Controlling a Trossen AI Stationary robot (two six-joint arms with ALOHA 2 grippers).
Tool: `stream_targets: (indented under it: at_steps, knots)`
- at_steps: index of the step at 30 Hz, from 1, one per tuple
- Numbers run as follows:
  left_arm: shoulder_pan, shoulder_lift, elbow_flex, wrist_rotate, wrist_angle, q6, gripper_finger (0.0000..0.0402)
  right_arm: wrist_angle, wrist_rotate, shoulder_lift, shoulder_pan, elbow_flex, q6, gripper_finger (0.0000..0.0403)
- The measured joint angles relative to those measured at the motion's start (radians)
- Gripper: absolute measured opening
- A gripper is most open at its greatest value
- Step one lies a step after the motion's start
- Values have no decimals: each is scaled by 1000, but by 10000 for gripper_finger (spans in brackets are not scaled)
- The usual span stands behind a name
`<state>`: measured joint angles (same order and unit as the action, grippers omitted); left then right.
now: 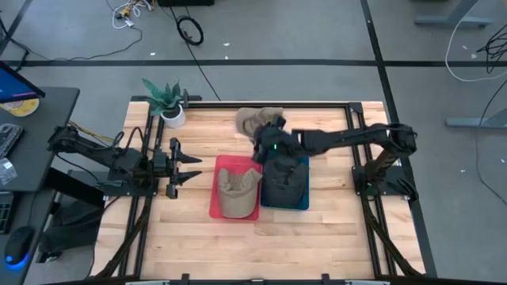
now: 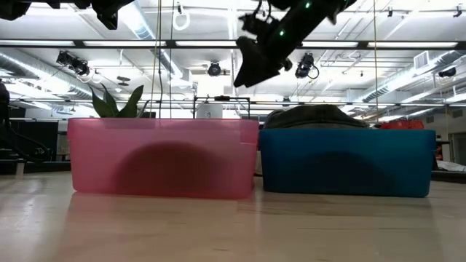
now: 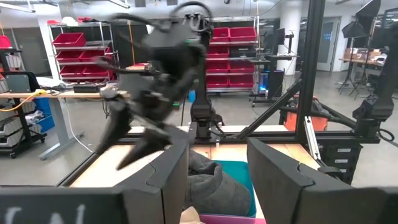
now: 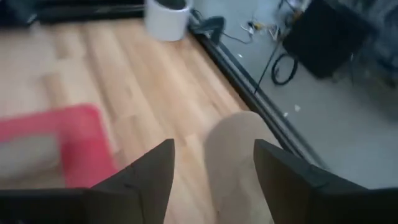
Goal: Pick & Place hat
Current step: Put the brown cap into the red bin
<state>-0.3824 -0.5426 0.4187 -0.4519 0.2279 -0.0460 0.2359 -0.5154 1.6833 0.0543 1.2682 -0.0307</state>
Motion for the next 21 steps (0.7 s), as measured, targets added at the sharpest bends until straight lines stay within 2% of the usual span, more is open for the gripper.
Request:
stream_targets:
  at_steps: [4,7,13,21]
  knots:
    - [0,0,0,0,0,0,169,-37,80,0,108,0,-109,217]
    - [0,0,0,0,0,-1,169,-80,181,22,188,2,-181,214]
    - [0,0,0,0,3,-26,169,-140,368,130,312,1,-326,214]
    - [0,0,0,0,14,-46,169,-16,429,297,379,97,-381,214]
